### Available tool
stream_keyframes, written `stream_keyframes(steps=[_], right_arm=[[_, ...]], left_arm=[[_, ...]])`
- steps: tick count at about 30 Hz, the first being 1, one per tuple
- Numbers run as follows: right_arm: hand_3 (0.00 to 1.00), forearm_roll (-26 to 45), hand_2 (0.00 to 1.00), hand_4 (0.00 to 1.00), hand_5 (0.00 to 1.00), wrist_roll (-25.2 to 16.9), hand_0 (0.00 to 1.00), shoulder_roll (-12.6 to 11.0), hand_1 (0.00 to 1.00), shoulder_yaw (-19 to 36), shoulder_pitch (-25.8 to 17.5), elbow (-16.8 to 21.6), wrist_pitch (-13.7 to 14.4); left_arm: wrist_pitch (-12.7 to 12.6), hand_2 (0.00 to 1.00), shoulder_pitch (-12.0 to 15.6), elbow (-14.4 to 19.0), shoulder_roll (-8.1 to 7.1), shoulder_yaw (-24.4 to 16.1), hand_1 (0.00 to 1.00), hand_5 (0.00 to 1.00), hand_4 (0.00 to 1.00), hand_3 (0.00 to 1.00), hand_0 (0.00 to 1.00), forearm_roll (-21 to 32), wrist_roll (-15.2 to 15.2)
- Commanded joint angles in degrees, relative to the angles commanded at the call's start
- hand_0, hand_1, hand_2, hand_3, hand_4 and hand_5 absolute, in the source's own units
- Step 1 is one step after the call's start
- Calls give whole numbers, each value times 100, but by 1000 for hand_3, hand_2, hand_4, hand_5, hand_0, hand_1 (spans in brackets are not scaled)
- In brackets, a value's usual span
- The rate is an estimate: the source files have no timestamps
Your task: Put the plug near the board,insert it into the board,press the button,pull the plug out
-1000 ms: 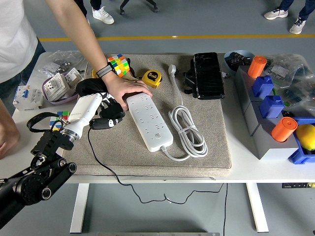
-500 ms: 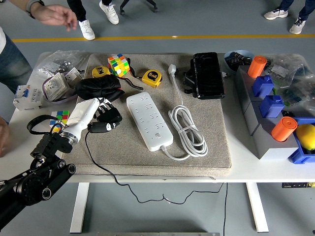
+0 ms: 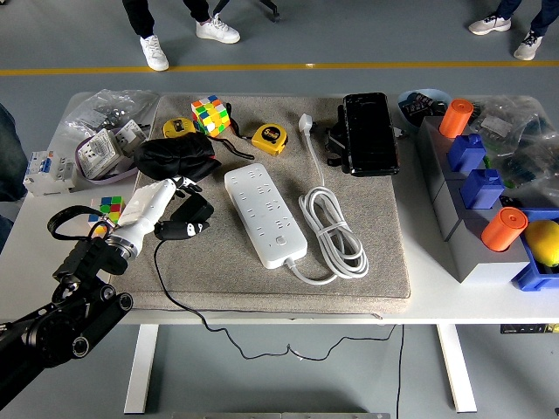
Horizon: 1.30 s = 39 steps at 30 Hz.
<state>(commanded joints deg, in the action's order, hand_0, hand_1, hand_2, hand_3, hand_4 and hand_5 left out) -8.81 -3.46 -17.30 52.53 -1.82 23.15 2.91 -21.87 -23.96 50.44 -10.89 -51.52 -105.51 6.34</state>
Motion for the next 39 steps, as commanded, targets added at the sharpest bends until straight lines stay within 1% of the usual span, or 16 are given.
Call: stream_keyframes(steps=[2, 3, 8, 9, 14, 15, 18, 20, 21, 26, 27, 28, 30, 32, 33, 39], right_arm=[[487, 4, 566, 767, 469, 3, 594, 2, 642, 2, 0, -5, -2], [487, 5, 565, 767, 470, 4, 595, 5, 641, 3, -2, -7, -2], [487, 1, 565, 767, 470, 5, 595, 1, 641, 18, -1, -2, -4], [487, 1, 566, 767, 470, 4, 595, -1, 641, 19, 1, -2, -3], [487, 1, 566, 767, 470, 5, 595, -2, 641, 14, 4, -3, -4], [487, -1, 566, 768, 468, 5, 595, -3, 639, 14, 5, -2, -3], [487, 4, 566, 768, 468, 9, 595, -7, 639, 5, 11, -2, -4], [487, 1, 566, 768, 468, 10, 595, -12, 639, 9, 23, 5, -6], [487, -2, 567, 769, 467, 10, 597, -11, 640, 15, 27, 6, -7], [487, 21, 567, 769, 467, 17, 597, -13, 640, -28, 36, -27, -17], [487, 21, 567, 769, 467, 19, 597, -19, 640, -36, 39, -31, -17], [487, 24, 567, 770, 468, 19, 598, -23, 640, -43, 42, -34, -15], [487, 27, 567, 770, 468, 17, 598, -29, 640, -58, 50, -34, -14], [487, 28, 567, 770, 468, 15, 598, -31, 640, -75, 60, -34, -13], [487, 35, 567, 770, 469, 12, 597, -28, 640, -82, 68, -35, -13], [487, 48, 567, 770, 469, 20, 597, -26, 640, -130, 92, -38, -13]], left_arm=[[17, 814, 15, 50, -13, -35, 785, 387, 998, 797, 729, 22, 33], [28, 944, 21, 70, -20, -51, 891, 621, 998, 928, 810, 34, 46], [163, 944, 53, 175, -56, -155, 891, 621, 998, 928, 810, 124, 89], [192, 998, 62, 191, -63, -179, 976, 824, 998, 998, 904, 190, 125], [276, 998, 107, 241, -70, -298, 976, 824, 998, 998, 904, 467, 247], [291, 998, 119, 251, -71, -327, 998, 920, 998, 998, 938, 534, 268], [321, 998, 160, 282, -89, -390, 998, 920, 998, 998, 938, 862, 386], [128, 998, 188, 269, -113, -368, 998, 920, 998, 998, 938, 1321, 790], [47, 967, 204, 274, -123, -372, 903, 860, 998, 948, 858, 1545, 1012], [-71, 967, 266, 373, -196, -469, 903, 860, 998, 948, 858, 2761, 1935], [-46, 861, 281, 403, -214, -514, 815, 790, 998, 842, 801, 2980, 2048], [-27, 861, 300, 435, -234, -564, 815, 790, 998, 842, 801, 3236, 2154], [-18, 861, 344, 483, -261, -683, 815, 790, 998, 842, 801, 3636, 2214], [-10, 861, 392, 515, -283, -800, 815, 790, 998, 842, 801, 3821, 2212], [2, 734, 431, 535, -297, -890, 743, 745, 998, 757, 751, 3867, 2174], [-12, 734, 600, 611, -405, -1167, 743, 745, 998, 757, 751, 4153, 2116]])
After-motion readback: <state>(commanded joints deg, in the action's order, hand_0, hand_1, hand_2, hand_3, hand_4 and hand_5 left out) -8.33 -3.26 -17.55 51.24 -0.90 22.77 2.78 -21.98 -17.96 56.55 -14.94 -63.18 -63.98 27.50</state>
